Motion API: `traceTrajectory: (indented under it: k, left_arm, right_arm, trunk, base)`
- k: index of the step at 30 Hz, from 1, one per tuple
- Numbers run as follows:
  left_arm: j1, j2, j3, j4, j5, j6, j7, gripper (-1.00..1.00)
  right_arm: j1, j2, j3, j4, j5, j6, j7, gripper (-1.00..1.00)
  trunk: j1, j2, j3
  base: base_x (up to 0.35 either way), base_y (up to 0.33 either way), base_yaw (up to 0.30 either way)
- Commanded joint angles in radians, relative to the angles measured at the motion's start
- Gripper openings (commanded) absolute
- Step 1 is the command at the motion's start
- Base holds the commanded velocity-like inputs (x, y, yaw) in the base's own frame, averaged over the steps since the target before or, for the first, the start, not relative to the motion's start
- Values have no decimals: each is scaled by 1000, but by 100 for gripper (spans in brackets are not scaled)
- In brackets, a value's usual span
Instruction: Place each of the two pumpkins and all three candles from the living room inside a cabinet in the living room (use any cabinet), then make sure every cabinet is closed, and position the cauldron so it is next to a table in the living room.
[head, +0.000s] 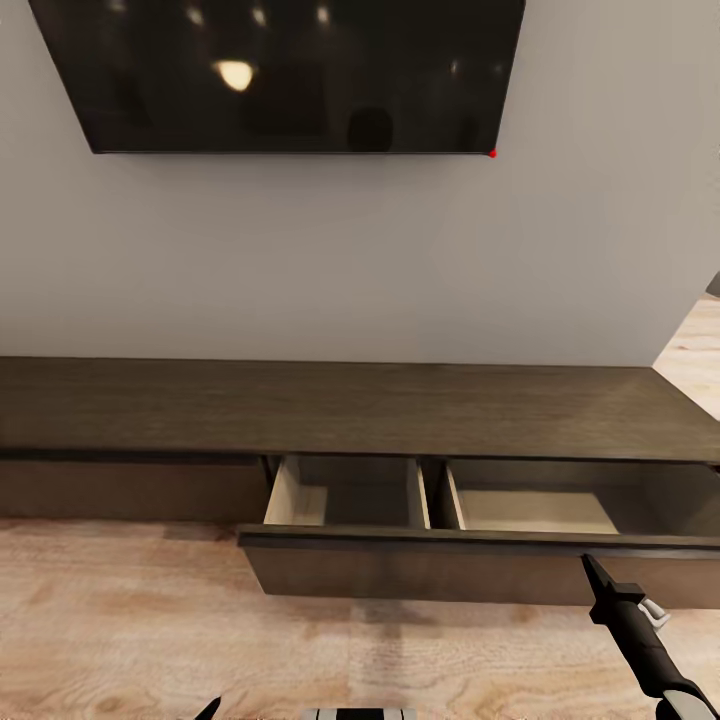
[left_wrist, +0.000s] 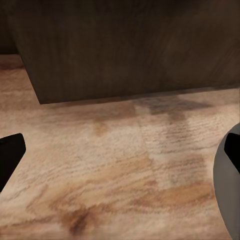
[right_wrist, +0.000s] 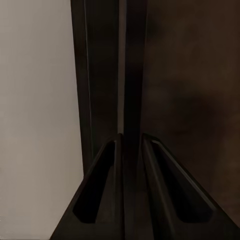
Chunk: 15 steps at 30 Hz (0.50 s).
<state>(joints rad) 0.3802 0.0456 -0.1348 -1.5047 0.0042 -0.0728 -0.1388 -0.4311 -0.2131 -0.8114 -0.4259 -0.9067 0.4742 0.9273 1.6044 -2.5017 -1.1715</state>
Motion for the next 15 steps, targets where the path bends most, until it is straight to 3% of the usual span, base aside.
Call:
traceTrajectory:
  k: [1, 15]
  left_arm:
    - [0, 0, 0, 0, 0, -2, -2, 100]
    - [0, 0, 0, 0, 0, -2, -2, 100]
  right_arm:
    - [-1, 0, -8, -2, -23, 20, 38, -100]
    - [-1, 0, -8, -2, -24, 20, 37, -100]
  trunk:
    - [0, 0, 0]
    - [0, 0, 0]
  base:
    - [-32, 0, 0]
    - [-35, 0, 0]
